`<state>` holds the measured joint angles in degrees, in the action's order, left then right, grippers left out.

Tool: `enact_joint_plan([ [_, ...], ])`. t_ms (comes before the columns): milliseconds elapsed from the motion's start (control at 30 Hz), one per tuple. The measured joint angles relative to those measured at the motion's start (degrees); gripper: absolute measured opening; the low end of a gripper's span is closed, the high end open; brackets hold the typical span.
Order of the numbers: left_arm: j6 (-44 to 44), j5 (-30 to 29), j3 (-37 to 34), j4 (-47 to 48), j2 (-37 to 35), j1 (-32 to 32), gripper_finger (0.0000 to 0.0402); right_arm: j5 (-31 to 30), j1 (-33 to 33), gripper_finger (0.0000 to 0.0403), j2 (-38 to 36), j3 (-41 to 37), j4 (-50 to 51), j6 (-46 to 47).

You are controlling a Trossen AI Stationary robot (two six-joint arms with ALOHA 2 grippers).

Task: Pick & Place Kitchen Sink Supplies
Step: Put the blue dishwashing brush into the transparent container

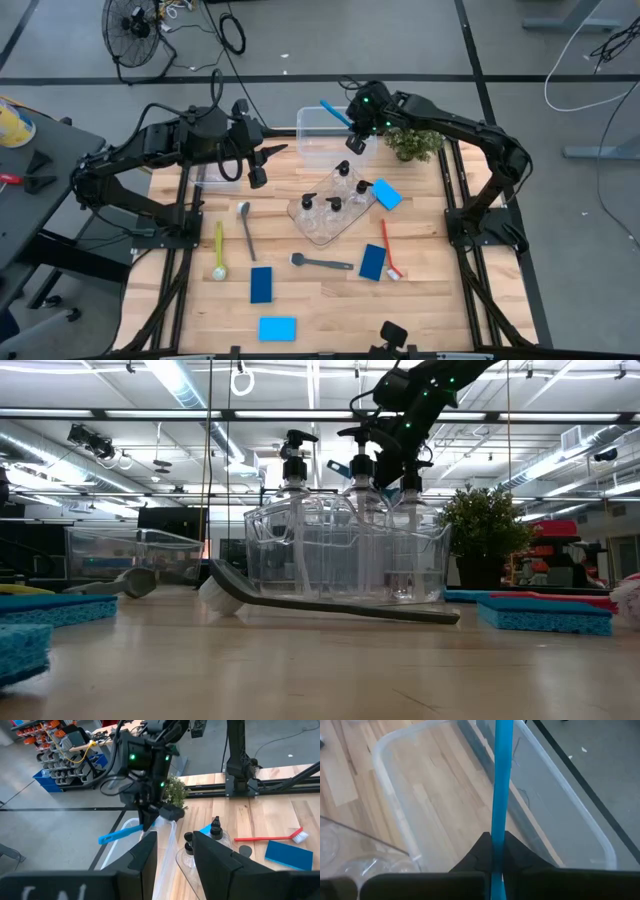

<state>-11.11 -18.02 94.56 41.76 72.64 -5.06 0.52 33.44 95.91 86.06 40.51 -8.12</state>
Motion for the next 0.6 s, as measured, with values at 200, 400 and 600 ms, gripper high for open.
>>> enact_joint_plan([
  [200,0.0,0.0,0.0,0.0,0.0,0.0,0.0128,0.49,0.3,0.0016,2.1,0.0,-1.35,0.22],
  [400,0.02,-0.02,-0.02,0.0,0.0,0.0,0.0128,0.43,0.3,0.0024,2.13,0.0,-1.2,0.29],
  [600,0.02,-0.39,-0.02,0.0,0.02,-0.01,0.0128,0.39,0.28,0.0034,2.11,0.0,-1.11,0.31],
])
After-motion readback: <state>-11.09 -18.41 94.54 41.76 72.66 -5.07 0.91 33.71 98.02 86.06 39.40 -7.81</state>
